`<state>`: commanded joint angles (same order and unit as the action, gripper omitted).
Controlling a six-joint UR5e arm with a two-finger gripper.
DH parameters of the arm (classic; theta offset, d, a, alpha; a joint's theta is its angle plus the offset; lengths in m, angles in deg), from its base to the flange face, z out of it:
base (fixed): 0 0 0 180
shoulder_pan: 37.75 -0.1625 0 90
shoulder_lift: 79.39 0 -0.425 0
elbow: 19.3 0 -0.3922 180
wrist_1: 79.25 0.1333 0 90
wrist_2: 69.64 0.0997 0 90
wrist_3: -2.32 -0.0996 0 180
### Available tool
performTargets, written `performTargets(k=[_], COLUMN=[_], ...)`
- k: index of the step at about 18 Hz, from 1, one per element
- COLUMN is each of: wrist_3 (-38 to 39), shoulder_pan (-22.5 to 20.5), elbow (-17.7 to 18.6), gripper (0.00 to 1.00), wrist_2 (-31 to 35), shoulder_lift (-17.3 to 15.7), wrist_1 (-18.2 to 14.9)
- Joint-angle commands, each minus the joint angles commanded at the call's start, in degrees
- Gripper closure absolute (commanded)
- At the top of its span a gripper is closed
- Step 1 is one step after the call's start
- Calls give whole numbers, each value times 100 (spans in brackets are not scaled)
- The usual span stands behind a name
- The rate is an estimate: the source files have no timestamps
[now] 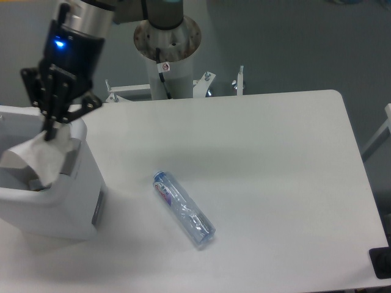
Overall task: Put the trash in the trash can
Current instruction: 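Open the gripper to drop the cup into the bin, then move the open gripper back over the clear water bottle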
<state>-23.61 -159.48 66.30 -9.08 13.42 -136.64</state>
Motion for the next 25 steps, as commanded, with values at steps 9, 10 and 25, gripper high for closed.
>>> performTargets(k=[9, 10, 25], wrist_3=[-9, 0, -26], shoulder_pan=[-17, -96, -2188], elbow=[132, 132, 132], gripper=[0, 0, 0], wrist_2=[35, 44, 542], shoulder_lift=[140, 202, 1739], wrist_1=[132, 210, 299])
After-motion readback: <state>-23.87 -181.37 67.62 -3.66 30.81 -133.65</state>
